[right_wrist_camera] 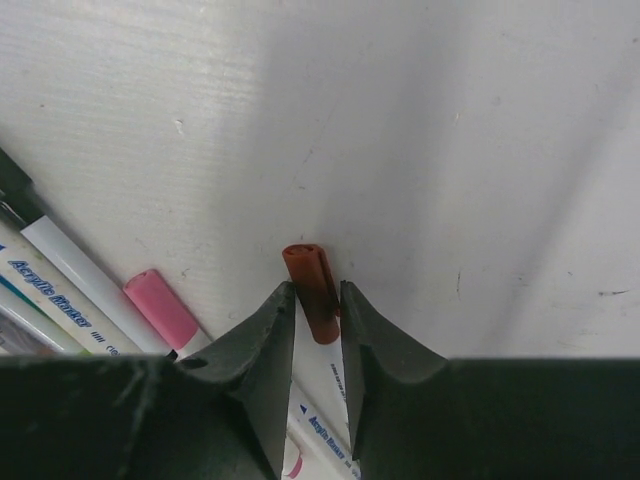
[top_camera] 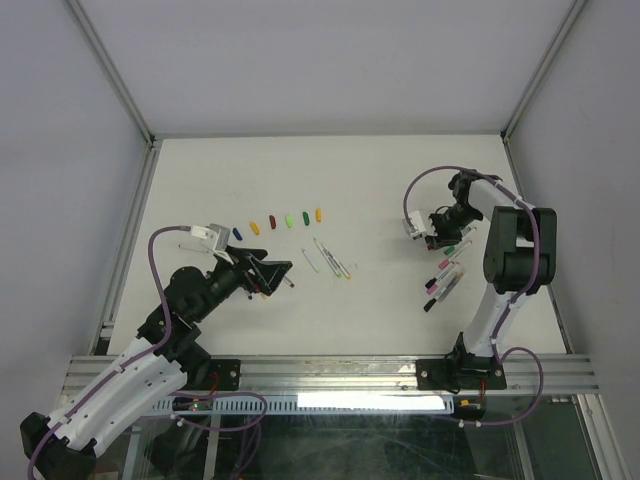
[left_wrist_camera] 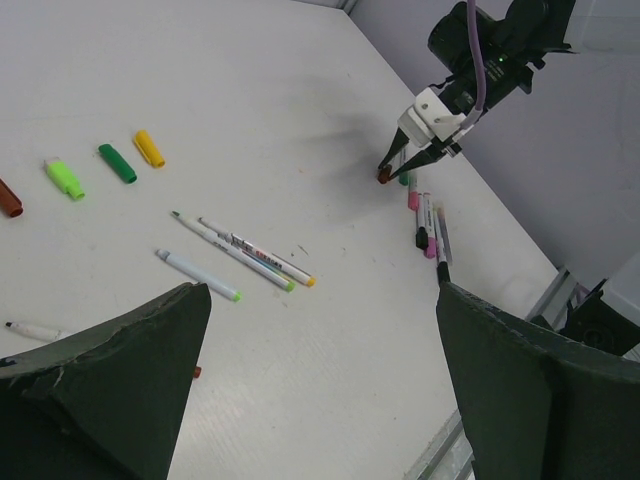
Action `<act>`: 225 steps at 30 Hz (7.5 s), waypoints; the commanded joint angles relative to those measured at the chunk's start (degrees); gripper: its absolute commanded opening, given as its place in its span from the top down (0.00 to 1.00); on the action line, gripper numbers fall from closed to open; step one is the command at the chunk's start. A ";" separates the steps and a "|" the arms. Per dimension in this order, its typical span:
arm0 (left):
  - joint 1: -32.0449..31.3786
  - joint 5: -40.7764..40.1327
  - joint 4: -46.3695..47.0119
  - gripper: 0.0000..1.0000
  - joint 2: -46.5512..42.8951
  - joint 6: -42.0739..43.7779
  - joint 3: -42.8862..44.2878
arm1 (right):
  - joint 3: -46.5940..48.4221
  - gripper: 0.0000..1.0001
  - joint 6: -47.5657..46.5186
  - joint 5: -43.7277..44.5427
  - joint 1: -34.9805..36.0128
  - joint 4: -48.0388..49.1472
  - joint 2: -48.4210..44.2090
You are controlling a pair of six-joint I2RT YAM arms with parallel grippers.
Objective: Open the pen caps
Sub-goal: Pick up the pen from the center of the board.
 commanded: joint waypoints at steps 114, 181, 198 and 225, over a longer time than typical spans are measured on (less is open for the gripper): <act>-7.99 -14.01 49.04 0.28 86.14 -42.04 29.84 | -10.43 1.00 67.69 -25.26 13.41 33.30 -7.15; -10.80 9.95 71.11 1.00 49.49 -7.57 4.23 | -27.80 0.34 108.16 -47.56 24.66 51.43 -41.66; -11.42 7.05 72.03 0.77 51.44 -10.29 4.71 | -25.51 1.00 106.41 -45.61 27.29 48.93 -38.73; -13.32 -3.71 63.74 0.74 54.28 -20.59 7.75 | -28.01 1.00 107.78 -34.21 26.94 53.08 -39.99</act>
